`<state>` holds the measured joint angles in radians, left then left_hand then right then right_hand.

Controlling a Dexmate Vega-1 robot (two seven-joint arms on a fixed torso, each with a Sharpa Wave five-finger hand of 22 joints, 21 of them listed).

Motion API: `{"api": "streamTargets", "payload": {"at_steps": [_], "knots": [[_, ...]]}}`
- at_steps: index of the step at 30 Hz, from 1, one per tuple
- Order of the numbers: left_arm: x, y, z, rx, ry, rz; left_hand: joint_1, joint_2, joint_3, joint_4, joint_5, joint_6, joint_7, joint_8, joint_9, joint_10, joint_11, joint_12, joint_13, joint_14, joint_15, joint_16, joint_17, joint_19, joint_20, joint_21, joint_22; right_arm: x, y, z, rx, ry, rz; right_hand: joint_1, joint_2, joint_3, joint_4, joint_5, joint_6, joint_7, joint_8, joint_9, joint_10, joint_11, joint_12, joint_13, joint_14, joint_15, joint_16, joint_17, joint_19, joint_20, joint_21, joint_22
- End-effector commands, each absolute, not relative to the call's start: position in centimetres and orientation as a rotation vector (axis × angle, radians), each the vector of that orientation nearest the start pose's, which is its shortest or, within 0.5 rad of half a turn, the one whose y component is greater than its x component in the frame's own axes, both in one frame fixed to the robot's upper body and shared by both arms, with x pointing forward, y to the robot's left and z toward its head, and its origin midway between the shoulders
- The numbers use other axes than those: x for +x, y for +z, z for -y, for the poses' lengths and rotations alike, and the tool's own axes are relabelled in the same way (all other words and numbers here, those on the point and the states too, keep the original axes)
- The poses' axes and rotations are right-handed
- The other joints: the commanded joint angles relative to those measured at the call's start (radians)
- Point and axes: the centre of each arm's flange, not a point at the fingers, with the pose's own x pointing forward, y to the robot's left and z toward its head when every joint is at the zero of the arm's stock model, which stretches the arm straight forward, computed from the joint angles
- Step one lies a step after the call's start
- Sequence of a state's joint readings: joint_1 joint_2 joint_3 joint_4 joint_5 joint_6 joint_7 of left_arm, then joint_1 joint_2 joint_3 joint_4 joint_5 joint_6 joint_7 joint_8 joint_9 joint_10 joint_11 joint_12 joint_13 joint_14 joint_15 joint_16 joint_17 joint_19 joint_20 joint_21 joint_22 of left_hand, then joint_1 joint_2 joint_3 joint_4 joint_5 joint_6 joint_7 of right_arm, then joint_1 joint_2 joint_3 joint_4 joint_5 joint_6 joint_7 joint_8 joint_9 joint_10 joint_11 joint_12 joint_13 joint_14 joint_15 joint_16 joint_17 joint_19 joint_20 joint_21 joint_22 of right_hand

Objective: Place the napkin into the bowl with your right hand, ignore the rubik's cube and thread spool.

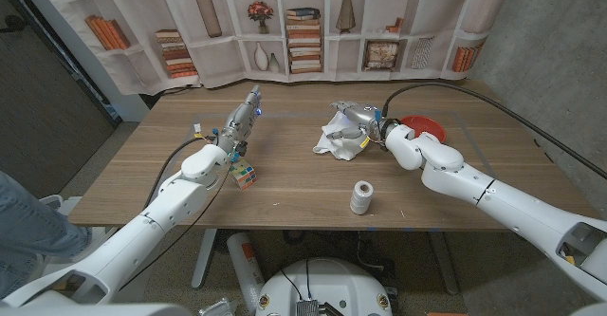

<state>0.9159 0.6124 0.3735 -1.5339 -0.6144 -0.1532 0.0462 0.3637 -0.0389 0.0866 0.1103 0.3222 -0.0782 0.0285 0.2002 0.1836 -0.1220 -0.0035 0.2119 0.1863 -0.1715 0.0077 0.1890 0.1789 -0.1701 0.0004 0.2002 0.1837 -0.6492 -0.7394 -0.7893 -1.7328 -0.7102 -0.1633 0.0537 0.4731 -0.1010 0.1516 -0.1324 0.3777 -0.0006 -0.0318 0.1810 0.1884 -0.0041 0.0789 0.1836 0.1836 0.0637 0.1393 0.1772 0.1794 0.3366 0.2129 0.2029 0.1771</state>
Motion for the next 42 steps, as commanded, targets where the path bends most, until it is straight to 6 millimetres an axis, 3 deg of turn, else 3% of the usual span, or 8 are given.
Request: {"api": "streamTargets", "payload": {"at_steps": [1, 31, 42], "knots": [[62.5, -1.9, -27.3, 0.066, -0.236, 0.548, 0.005, 0.009, -0.006, 0.004, 0.007, 0.005, 0.004, 0.006, 0.005, 0.006, -0.001, -0.003, 0.002, -0.019, 0.003, 0.001, 0.002, -0.132, 0.009, 0.004, 0.002, 61.1, 0.8, 15.0, -1.687, 0.092, 0.661, 0.013, 0.000, -0.004, -0.002, 0.008, -0.006, -0.006, 0.001, 0.004, -0.007, 0.003, -0.002, 0.003, -0.008, 0.002, -0.002, 0.002, 0.010, 0.001, -0.003, 0.000], [62.3, -2.0, -27.5, 0.072, -0.230, 0.545, 0.008, 0.014, -0.012, 0.003, 0.007, 0.013, 0.006, 0.005, 0.005, 0.003, 0.008, -0.005, 0.002, -0.021, 0.005, -0.001, 0.003, -0.141, 0.000, 0.002, 0.003, 62.3, -0.7, 15.0, -1.759, 0.112, 0.536, 0.024, 0.002, -0.006, -0.002, 0.019, -0.010, -0.015, 0.008, 0.004, -0.026, 0.025, 0.006, 0.003, -0.005, 0.003, 0.006, 0.002, 0.040, 0.000, 0.003, 0.001], [62.1, -2.3, -27.4, 0.079, -0.231, 0.537, 0.008, 0.015, -0.014, 0.003, 0.007, 0.015, 0.006, 0.005, 0.005, 0.004, 0.007, -0.005, 0.002, -0.020, 0.005, -0.001, 0.003, -0.141, 0.006, 0.003, 0.003, 62.7, -1.4, 15.2, -1.761, 0.113, 0.516, 0.043, 0.012, 0.000, -0.005, 0.025, 0.003, -0.022, 0.016, 0.005, -0.010, 0.022, 0.017, 0.003, 0.022, -0.010, 0.015, 0.001, 0.077, -0.003, 0.012, 0.001]]}}
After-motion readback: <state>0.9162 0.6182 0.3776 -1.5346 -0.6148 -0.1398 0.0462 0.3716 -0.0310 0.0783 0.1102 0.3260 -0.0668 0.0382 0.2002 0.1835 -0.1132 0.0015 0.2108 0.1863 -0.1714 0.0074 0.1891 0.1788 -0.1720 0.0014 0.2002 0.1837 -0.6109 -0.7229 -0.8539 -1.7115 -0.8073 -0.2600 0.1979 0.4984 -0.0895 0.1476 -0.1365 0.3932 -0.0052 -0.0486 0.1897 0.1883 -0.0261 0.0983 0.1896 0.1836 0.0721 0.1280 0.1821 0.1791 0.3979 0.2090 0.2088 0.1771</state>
